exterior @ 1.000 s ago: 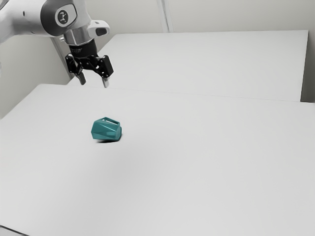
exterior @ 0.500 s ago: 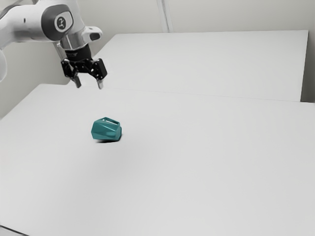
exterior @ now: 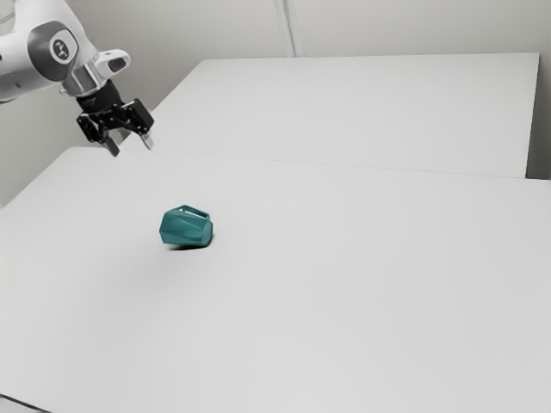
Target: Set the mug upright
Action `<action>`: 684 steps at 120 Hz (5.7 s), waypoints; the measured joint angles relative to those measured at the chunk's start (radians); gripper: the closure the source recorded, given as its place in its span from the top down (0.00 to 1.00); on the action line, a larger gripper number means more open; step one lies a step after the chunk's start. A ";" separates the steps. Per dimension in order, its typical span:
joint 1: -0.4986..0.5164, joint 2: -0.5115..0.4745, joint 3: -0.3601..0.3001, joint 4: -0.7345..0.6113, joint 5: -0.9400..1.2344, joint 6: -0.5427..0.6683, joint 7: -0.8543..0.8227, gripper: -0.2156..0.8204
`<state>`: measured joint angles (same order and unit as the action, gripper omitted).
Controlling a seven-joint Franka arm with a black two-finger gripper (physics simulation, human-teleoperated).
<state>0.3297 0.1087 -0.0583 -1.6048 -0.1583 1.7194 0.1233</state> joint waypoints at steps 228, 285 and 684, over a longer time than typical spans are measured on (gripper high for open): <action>0.285 0.281 0.005 -0.335 -0.947 0.209 0.984 0.78; 0.270 0.285 0.005 -0.327 -0.932 0.178 0.979 0.78; -0.358 -0.301 0.190 -0.667 0.051 0.399 0.377 0.03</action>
<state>-0.0287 -0.1920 0.1320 -2.2714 -0.1076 2.1189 0.5000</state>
